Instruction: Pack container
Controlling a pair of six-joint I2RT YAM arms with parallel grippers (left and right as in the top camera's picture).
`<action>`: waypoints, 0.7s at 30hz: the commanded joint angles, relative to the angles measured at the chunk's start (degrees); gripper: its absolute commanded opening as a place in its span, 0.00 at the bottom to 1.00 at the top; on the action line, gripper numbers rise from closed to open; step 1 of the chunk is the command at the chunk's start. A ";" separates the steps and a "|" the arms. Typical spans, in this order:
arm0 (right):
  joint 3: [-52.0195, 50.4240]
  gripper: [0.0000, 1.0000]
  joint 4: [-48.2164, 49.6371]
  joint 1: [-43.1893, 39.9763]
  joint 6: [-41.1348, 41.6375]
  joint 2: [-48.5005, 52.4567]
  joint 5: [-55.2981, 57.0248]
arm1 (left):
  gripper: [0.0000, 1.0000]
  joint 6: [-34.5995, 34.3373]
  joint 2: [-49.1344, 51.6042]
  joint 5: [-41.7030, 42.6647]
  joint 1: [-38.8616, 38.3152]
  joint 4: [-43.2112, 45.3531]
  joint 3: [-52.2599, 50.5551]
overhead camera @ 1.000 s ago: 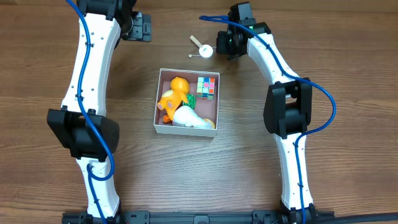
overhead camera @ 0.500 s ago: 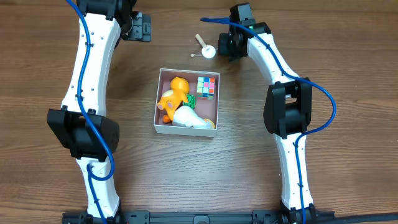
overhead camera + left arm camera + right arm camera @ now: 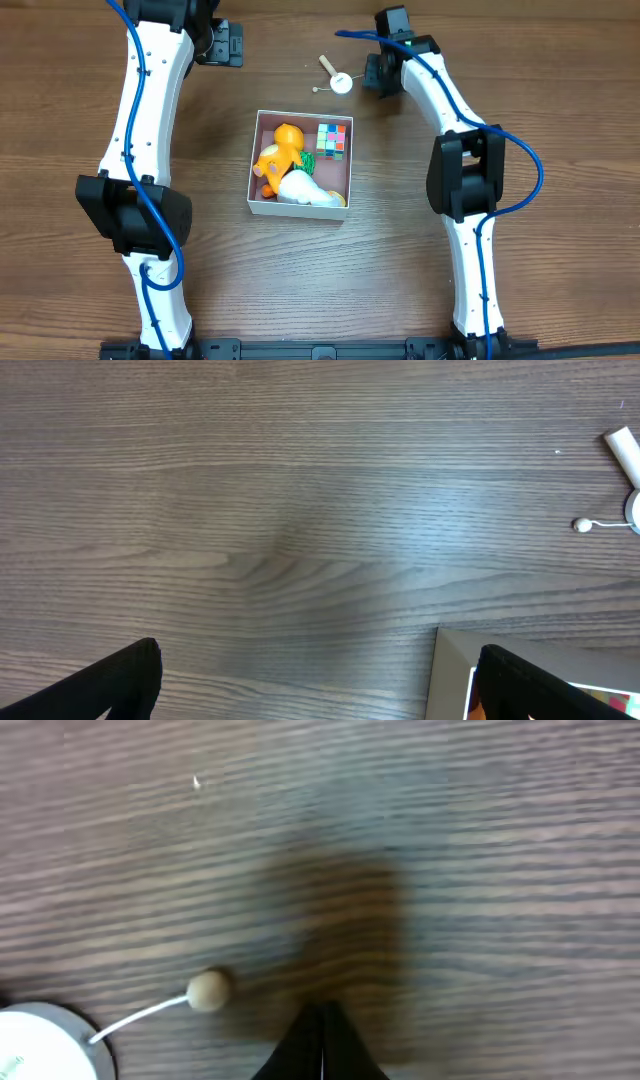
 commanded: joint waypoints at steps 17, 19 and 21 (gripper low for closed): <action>1.38 0.04 9.77 5.99 -1.03 0.85 -16.13 | 1.00 0.48 0.39 -0.74 0.31 0.24 1.11; 1.05 0.04 9.75 6.01 -1.03 0.85 -16.13 | 1.00 0.48 0.39 -0.74 0.31 0.24 1.11; 1.01 0.04 9.68 6.01 -1.03 0.85 -16.17 | 1.00 0.48 0.39 -0.74 0.31 0.22 1.11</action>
